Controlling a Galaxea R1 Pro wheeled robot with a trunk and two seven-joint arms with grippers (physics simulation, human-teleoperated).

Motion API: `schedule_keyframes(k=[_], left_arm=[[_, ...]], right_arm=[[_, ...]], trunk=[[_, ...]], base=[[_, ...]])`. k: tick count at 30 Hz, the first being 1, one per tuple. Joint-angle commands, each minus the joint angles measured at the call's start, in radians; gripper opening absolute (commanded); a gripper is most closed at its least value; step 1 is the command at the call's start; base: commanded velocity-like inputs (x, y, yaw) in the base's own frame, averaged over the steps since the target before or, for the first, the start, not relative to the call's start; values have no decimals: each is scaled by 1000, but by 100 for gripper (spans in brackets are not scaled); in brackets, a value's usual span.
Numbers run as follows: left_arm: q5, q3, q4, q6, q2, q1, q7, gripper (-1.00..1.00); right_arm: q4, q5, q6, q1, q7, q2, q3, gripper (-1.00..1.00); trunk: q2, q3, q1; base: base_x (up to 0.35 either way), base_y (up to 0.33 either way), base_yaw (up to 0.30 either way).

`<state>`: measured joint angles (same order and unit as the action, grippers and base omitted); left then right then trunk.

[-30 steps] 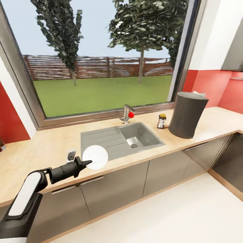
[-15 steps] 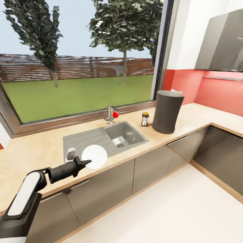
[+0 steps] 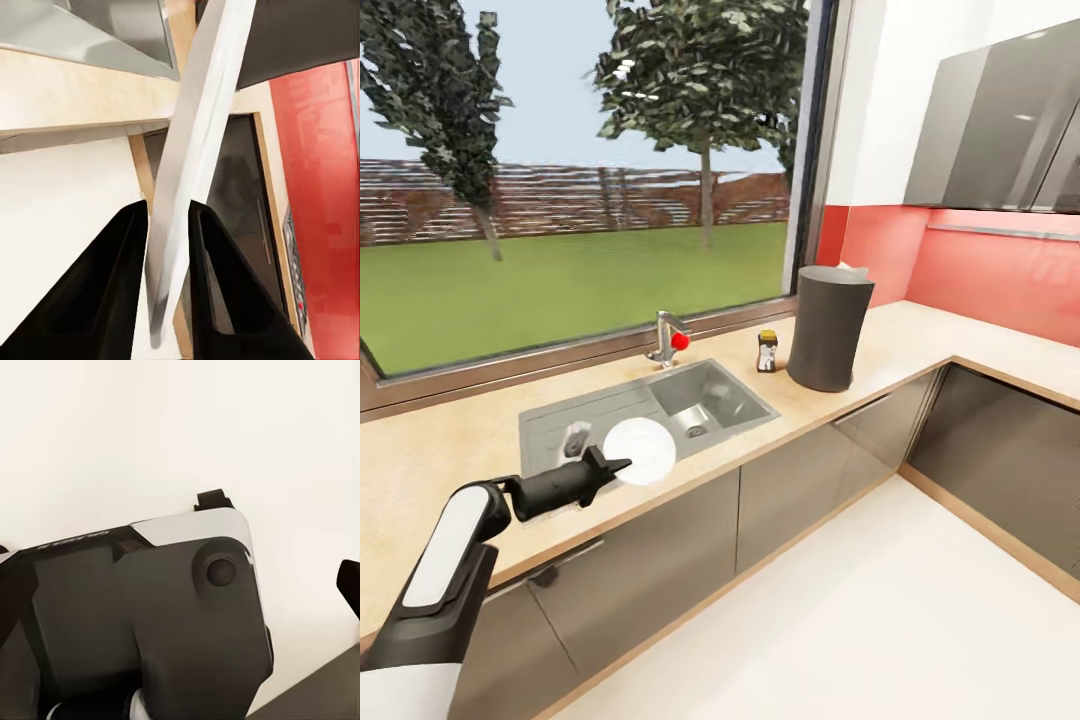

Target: Set up a coffee station on the kitchen countertop: keep the coffee maker on the countertop, move the bottle of coffee from the kitchen shelf to the counter next to the coffee maker, place a paper coffee filter on top of the coffee maker, put the saucer next to the coffee maker with the coffee cup on the saucer, and place the electric kettle next to the coffee maker.

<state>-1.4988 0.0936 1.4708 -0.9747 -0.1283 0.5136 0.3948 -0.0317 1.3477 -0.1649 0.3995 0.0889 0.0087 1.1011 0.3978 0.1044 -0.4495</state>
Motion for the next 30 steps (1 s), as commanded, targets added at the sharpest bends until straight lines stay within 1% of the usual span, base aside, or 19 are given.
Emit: schedule_keyframes(k=[1, 5, 14, 19, 26, 30], left_arm=[[-9, 1, -8, 1, 6, 10, 12, -100], [-9, 2, -24, 10, 12, 28, 15, -100], [-8, -1, -29, 13, 10, 18, 16, -100], [-7, -3, -29, 13, 11, 19, 16, -100], [-5, -9, -30, 14, 16, 18, 16, -100], [-1, -10, -29, 14, 35, 19, 17, -100]], right_arm=[[-2, 8, -4, 1, 6, -1, 8, 100], [-3, 11, -4, 1, 6, -1, 8, 100], [-4, 9, -4, 1, 10, 6, 9, 100], [2, 13, 7, 1, 15, 0, 8, 100], [1, 14, 55, 1, 15, 3, 8, 100], [1, 13, 69, 1, 15, 3, 8, 100]], trunk=[[2, 2, -1], [2, 2, -1], [2, 2, -1], [2, 2, -1], [2, 2, -1], [2, 2, -1]], base=[[0, 0, -2], [0, 0, -1], [0, 0, -10], [10, 0, -3], [212, -58, 0], [274, -156, 0]])
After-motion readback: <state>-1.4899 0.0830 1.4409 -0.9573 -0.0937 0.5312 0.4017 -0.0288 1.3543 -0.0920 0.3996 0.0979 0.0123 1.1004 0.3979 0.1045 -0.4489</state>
